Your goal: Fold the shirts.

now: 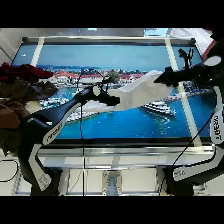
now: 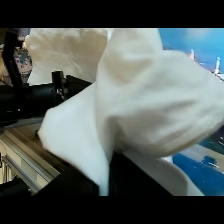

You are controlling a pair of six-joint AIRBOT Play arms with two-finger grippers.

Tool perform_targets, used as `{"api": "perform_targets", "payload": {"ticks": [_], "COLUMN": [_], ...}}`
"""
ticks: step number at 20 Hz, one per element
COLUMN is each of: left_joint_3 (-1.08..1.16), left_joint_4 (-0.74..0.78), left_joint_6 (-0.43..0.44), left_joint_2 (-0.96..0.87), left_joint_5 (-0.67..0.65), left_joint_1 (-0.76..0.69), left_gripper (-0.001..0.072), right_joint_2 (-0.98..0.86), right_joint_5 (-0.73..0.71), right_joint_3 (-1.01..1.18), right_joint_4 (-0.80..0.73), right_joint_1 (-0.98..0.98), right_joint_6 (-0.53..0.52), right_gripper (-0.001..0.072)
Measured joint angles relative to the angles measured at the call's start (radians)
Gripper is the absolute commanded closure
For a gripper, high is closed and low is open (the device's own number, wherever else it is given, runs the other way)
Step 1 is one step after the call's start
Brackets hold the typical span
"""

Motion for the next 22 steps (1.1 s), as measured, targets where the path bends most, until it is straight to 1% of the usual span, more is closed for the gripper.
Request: {"api": "perform_targets", "payload": {"ticks": [2,4,7,10,13,14,15,16,17,20,22], "left_joint_3": [0.062,0.145,0.251,0.312,0.335,0.339,0.342,0.344,0.345,0.347,0.347], "left_joint_4": [0.003,0.036,0.146,0.247,0.296,0.306,0.314,0.322,0.325,0.335,0.336], "left_joint_6": [-0.003,0.005,0.013,0.017,0.018,0.018,0.019,0.02,0.02,0.033,0.047], "left_joint_2": [0.006,0.037,0.114,0.22,0.314,0.34,0.359,0.374,0.383,0.401,0.407], "left_joint_5": [-0.036,-0.08,-0.156,-0.23,-0.294,-0.316,-0.335,-0.357,-0.378,-0.44,-0.47], "left_joint_1": [0.012,0.042,0.108,0.188,0.248,0.259,0.268,0.274,0.278,0.285,0.288], "left_gripper": [0.0697,0.0697,0.0696,0.0696,0.0696,0.0696,0.0696,0.0696,0.0696,0.0696,0.0696], "right_joint_2": [0.006,0.01,0.008,-0.025,-0.102,-0.136,-0.171,-0.209,-0.246,-0.309,-0.325], "right_joint_5": [-0.002,-0.024,-0.097,-0.217,-0.38,-0.44,-0.508,-0.589,-0.674,-0.863,-0.939], "right_joint_3": [0.053,0.093,0.127,0.14,0.145,0.145,0.146,0.147,0.147,0.15,0.163], "right_joint_4": [-0.002,-0.011,-0.071,-0.111,-0.109,-0.096,-0.072,-0.038,0.012,0.156,0.199], "right_joint_1": [0.055,0.118,0.228,0.366,0.522,0.57,0.616,0.663,0.705,0.777,0.779], "right_joint_6": [0.03,0.061,0.116,0.171,0.221,0.236,0.247,0.256,0.262,0.245,0.214], "right_gripper": [0.0686,0.0687,0.0687,0.0687,0.0684,0.0672,0.0453,0.0188,0.0145,0.0147,0.0149]}}
